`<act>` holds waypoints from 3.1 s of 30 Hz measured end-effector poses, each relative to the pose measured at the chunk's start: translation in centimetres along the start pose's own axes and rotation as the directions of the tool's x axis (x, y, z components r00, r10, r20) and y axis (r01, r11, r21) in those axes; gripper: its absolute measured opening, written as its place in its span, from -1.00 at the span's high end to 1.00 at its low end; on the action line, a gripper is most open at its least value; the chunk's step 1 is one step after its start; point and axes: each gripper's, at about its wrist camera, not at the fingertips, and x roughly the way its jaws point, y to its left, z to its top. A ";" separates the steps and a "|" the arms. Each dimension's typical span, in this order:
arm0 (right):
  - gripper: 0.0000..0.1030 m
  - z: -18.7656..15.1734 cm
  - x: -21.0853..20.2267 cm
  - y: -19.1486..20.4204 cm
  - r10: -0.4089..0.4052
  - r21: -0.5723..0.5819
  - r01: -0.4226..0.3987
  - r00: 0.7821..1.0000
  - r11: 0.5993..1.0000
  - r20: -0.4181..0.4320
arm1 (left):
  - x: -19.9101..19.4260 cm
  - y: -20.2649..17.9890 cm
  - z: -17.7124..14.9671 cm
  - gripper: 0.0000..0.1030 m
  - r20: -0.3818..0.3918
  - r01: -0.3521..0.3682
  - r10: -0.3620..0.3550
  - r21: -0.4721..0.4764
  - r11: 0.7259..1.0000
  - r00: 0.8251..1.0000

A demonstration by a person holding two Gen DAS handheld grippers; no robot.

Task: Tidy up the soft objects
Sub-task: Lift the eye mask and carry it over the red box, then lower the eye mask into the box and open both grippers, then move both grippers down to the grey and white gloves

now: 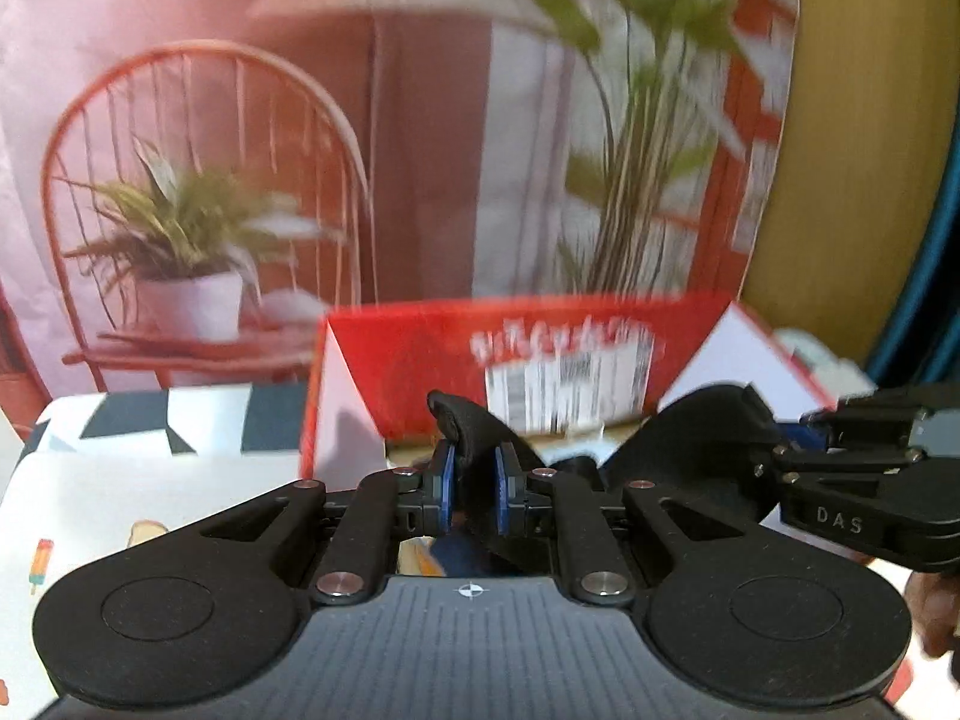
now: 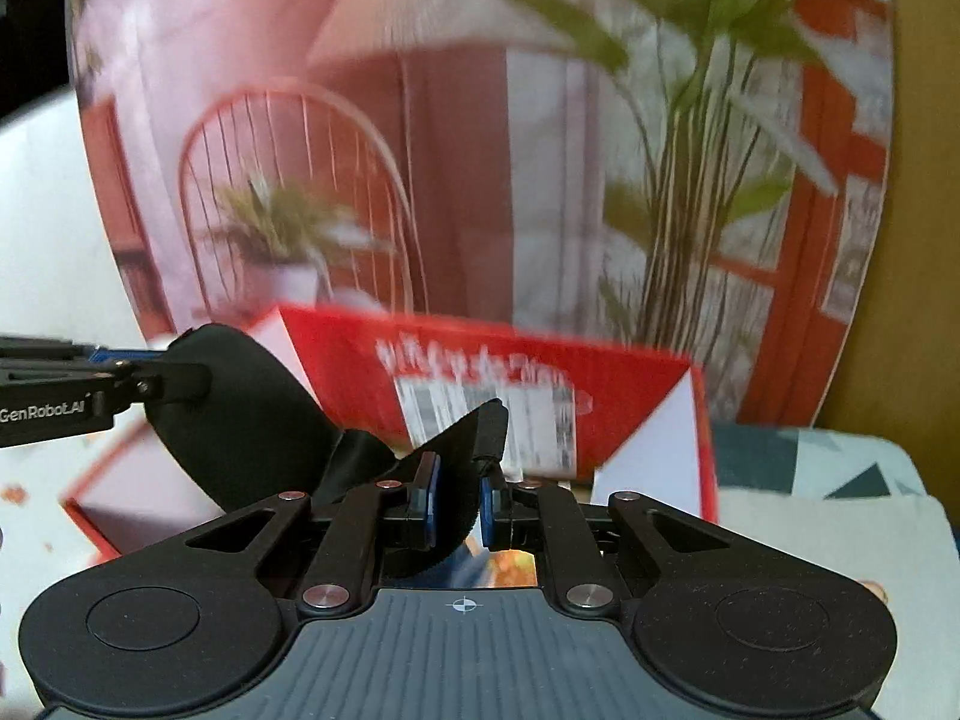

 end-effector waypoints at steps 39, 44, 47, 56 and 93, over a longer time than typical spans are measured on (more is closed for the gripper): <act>-0.99 -1.0 -3.3 0.7 -0.089 -0.045 0.090 0.996 0.995 0.025 | -4.7 1.2 -0.6 -0.88 0.009 -0.010 0.010 -0.005 1.000 1.000; -0.99 -1.3 -4.3 1.4 -0.069 -0.018 0.070 0.997 0.997 0.036 | -6.2 1.5 -1.3 -0.89 0.017 -0.007 0.008 -0.016 1.000 1.000; -0.99 -1.8 -5.1 2.0 -0.063 -0.026 0.064 0.997 0.998 0.049 | -7.2 1.6 -1.8 -0.89 0.024 -0.006 0.007 -0.019 1.000 1.000; -0.99 -4.5 -7.7 4.0 -0.025 -0.003 0.025 0.996 1.000 0.082 | -9.9 1.7 -4.6 -0.89 0.021 -0.003 0.003 -0.025 1.000 1.000; -0.99 -15.6 -11.7 7.2 -0.066 0.102 0.062 0.997 0.993 0.040 | -13.6 3.0 -16.5 -0.89 -0.085 -0.040 0.029 -0.129 0.991 0.996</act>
